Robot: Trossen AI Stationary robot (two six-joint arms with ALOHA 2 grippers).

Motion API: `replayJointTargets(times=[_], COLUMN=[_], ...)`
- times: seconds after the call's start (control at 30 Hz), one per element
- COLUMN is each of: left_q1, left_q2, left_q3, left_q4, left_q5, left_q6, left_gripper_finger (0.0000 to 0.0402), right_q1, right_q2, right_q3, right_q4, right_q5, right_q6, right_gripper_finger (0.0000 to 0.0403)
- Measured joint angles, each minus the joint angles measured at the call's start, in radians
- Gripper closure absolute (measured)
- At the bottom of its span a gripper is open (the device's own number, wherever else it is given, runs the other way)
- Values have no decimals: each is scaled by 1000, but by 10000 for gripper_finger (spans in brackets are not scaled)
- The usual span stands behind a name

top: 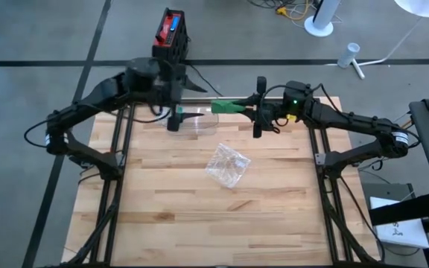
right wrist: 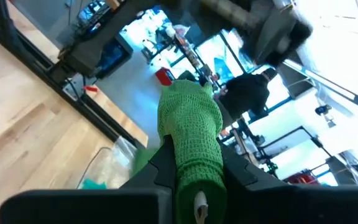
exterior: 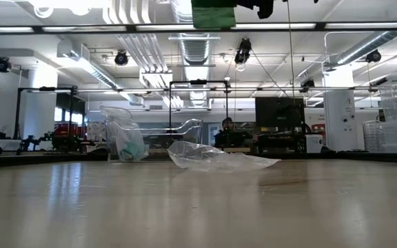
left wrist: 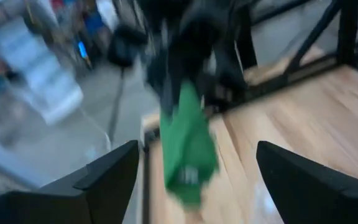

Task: Roll bandage
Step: Roll the green bandage

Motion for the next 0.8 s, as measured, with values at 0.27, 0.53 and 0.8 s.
replayJointTargets(times=[0.27,0.53,0.8], left_q1=[-52,-28,0], left_q2=[55,141,140], left_q3=[-32,-24,-23], left_q4=[192,147,122], left_q5=[22,-37,-72], left_q6=[-64,-196,-288], left_gripper_finger=[105,139,159], right_q1=[-3,-1,26], right_q2=[12,30,36], right_q3=[0,-1,8], right_q4=[5,9,6], right_q5=[31,23,29], right_q6=[-52,-227,-415], right_gripper_finger=[351,353,353])
